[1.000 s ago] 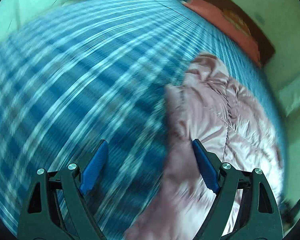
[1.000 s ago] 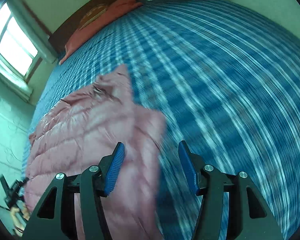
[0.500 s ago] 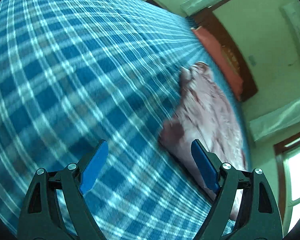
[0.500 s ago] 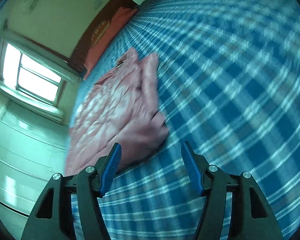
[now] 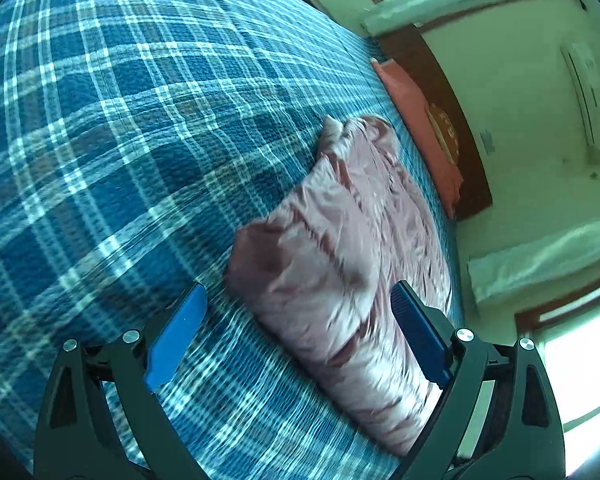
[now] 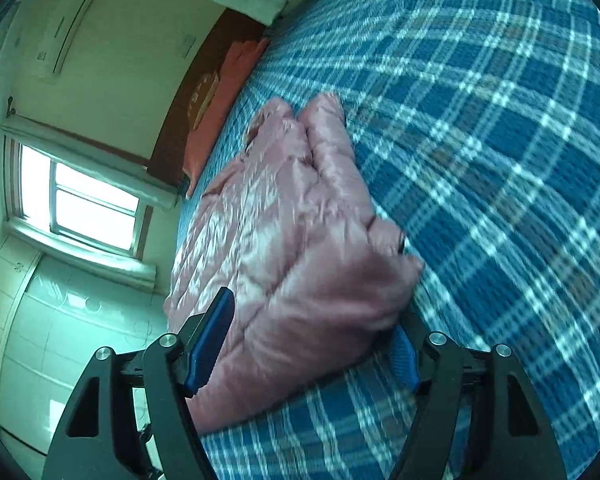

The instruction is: Fold large clothes

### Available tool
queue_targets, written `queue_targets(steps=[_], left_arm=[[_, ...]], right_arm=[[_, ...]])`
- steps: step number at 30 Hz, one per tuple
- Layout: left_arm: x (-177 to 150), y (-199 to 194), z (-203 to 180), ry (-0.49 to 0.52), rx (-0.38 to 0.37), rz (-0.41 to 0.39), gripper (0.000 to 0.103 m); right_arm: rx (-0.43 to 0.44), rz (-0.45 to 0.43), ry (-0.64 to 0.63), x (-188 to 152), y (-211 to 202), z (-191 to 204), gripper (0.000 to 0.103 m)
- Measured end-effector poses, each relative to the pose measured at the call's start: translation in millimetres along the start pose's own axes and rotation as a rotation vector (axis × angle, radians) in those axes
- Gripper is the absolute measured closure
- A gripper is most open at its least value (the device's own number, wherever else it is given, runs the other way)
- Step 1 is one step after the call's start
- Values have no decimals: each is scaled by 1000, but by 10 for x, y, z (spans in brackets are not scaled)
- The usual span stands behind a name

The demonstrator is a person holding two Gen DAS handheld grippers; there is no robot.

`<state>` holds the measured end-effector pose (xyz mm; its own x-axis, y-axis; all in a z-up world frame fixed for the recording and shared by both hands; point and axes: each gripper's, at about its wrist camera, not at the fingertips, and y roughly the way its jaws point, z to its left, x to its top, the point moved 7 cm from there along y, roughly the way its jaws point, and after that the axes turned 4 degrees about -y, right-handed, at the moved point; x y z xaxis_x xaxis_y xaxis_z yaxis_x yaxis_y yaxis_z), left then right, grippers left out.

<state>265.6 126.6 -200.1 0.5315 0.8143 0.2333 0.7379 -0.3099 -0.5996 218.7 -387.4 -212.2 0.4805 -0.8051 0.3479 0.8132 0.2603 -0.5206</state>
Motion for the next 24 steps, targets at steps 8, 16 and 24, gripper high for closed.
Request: queue_targets(steps=[8, 16, 24], left_arm=[[2, 304, -192, 13, 17, -8, 54], [-47, 281, -365, 109, 4, -3, 88], [-171, -56, -231, 128, 7, 5, 88]], right_arm=[[-20, -3, -23, 199, 240, 44, 55], [37, 11, -37, 90, 155, 3, 80], [35, 35, -55, -13, -43, -57, 81]])
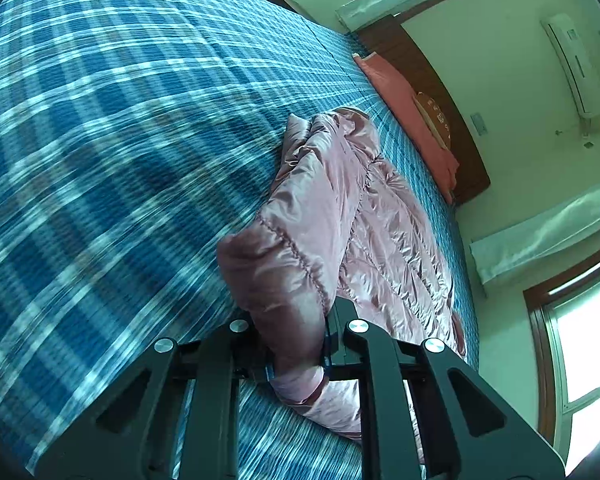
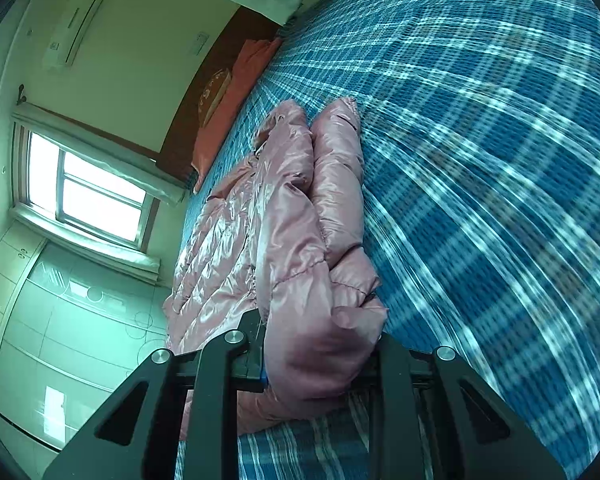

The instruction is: Fold large clothes

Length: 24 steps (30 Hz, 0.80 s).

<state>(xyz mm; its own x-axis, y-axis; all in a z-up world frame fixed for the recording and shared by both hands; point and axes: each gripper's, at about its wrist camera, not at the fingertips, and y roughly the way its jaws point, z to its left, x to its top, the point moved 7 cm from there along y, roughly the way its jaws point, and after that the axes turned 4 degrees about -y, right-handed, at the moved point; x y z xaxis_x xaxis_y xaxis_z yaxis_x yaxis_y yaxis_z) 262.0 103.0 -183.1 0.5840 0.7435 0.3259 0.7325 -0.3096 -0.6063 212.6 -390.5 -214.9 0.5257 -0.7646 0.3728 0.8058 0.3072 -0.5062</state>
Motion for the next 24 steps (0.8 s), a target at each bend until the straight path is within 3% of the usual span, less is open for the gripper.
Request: queue_targets(steps=[24], left_arm=[[-508, -949, 634, -3, 27, 21, 88]], right_arm=[[12, 62, -22, -719, -847, -268, 81]])
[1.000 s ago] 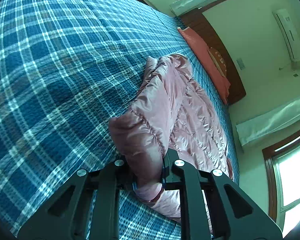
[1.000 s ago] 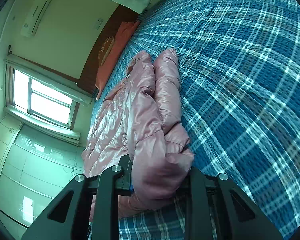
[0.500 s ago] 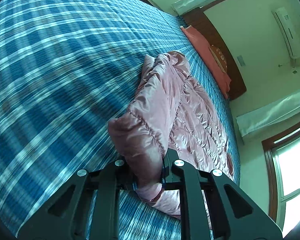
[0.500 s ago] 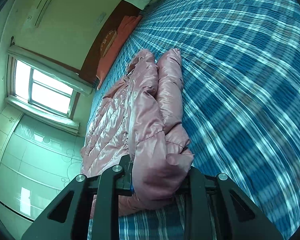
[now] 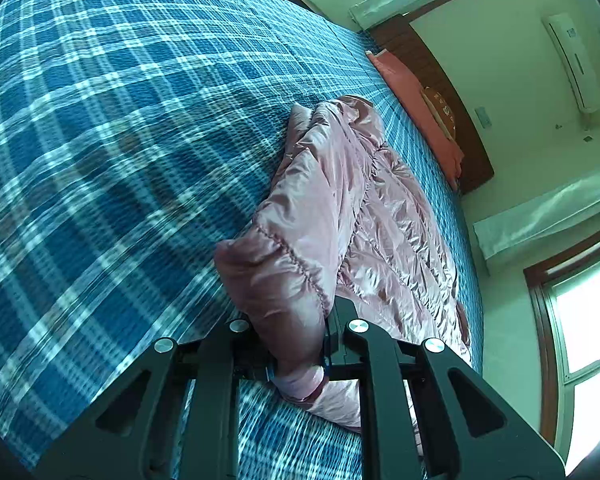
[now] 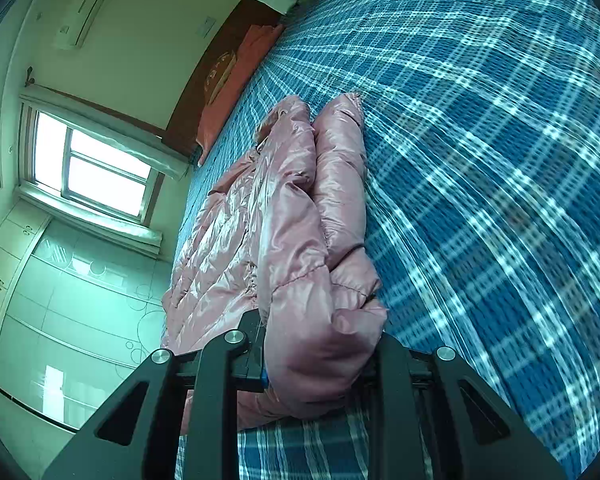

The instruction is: Fold large clothes

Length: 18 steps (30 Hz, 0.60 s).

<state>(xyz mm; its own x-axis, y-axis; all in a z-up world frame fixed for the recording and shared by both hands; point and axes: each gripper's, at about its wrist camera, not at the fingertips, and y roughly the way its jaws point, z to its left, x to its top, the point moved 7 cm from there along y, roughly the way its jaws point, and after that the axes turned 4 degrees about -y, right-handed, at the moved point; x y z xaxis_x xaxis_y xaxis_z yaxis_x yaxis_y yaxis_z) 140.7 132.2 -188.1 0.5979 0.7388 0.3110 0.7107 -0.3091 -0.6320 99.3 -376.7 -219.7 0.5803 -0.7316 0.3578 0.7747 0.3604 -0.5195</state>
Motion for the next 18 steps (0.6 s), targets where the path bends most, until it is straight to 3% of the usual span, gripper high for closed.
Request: queue_targets(steps=[18], left_arm=[[-146, -160, 211, 18, 9, -2, 88]], right_arm=[[13, 5, 11, -45, -89, -122, 81]])
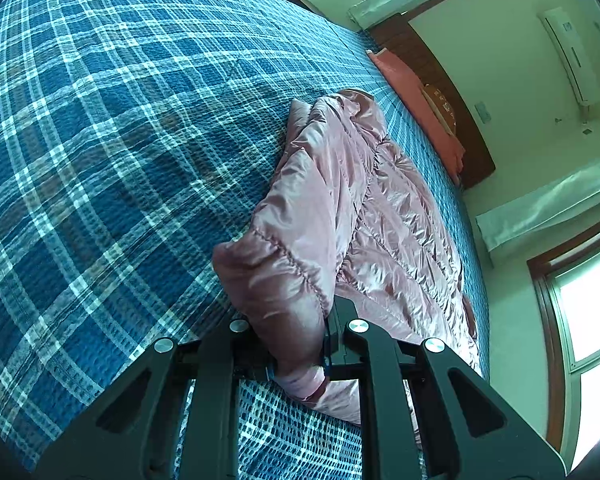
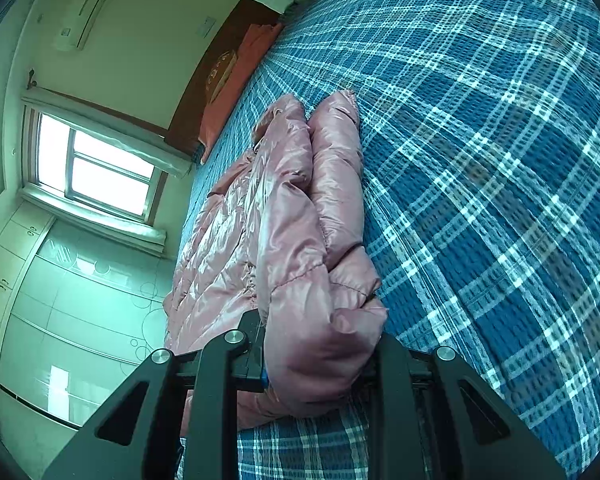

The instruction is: Fold large clothes

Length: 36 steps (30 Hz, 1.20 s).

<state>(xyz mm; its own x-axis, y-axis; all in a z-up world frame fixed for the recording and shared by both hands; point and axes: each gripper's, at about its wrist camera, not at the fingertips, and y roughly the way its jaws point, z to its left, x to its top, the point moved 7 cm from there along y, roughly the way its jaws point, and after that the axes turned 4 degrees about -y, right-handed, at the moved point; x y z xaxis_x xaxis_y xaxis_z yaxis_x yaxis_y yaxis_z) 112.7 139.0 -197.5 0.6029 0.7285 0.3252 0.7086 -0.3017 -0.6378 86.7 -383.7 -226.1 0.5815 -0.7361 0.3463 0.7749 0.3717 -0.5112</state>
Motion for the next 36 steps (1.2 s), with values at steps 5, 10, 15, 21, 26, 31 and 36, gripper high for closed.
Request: queue_targets(steps=[5, 10, 15, 21, 26, 31, 36], left_arm=[[-3, 11, 17, 3, 2, 2, 88], [-25, 20, 64, 12, 5, 4, 87], [-26, -36, 43, 28, 17, -6, 78], [35, -172, 125, 12, 53, -24, 49], [123, -267, 328, -13, 82, -13, 42], [206, -473, 447, -25, 95, -37, 41], [312, -724, 431, 83, 200, -111, 41]], right_arm=[[1, 0, 5, -20, 7, -18, 81], [2, -2, 11, -23, 7, -51, 80], [-5, -7, 14, -28, -33, -82, 71], [-25, -33, 21, 15, -230, -202, 55], [-48, -68, 42, 87, -466, -377, 51], [-100, -106, 47, 170, -712, -502, 51], [-240, -118, -64, 261, -885, -407, 51]])
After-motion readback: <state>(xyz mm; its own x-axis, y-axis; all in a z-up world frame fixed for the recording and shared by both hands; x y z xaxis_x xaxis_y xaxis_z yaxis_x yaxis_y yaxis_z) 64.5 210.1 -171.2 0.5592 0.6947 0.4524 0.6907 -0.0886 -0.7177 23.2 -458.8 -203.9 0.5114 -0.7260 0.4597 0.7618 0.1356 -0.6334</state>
